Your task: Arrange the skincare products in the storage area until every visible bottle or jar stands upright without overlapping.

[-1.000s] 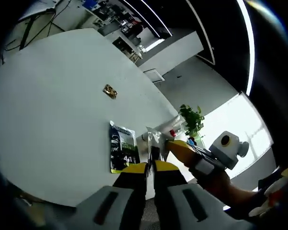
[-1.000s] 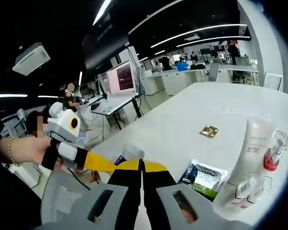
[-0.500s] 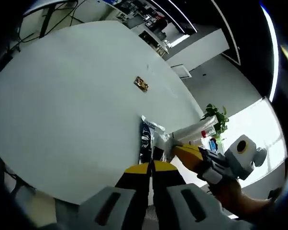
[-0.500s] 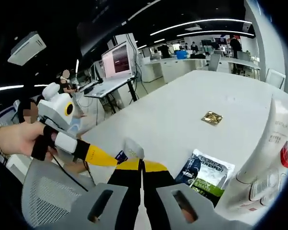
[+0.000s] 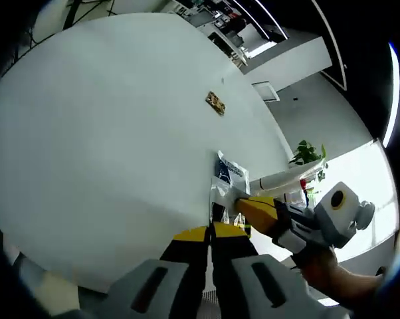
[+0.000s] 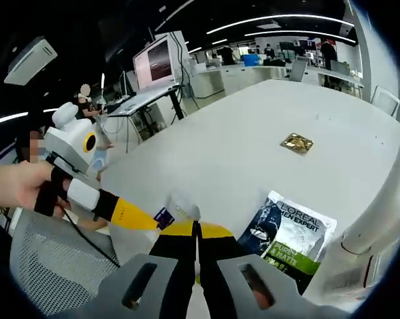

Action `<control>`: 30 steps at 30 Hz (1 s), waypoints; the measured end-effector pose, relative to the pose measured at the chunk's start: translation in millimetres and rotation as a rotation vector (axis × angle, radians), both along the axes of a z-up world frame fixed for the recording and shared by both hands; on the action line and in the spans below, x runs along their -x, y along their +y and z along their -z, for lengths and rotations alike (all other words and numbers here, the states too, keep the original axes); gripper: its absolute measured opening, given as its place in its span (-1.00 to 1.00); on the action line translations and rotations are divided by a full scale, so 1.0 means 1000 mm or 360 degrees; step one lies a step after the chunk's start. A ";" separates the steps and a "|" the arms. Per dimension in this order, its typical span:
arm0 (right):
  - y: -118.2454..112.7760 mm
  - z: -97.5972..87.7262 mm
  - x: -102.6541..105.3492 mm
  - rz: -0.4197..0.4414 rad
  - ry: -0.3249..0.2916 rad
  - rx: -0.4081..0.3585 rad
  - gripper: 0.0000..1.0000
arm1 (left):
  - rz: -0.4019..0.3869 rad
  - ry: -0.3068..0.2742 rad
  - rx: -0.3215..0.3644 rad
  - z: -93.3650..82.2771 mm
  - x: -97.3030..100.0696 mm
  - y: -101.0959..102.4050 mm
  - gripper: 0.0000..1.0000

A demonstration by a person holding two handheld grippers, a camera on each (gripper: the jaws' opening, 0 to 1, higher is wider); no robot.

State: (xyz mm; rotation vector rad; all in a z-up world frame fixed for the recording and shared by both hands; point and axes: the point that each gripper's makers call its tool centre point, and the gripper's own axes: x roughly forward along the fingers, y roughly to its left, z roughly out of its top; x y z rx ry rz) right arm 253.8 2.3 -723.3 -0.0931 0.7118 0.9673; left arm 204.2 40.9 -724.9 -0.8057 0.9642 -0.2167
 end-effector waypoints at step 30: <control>-0.001 0.044 -0.005 -0.0148 -0.0112 0.0371 -0.98 | 0.0115 0.0104 -0.0106 0.039 -0.010 -0.002 -0.93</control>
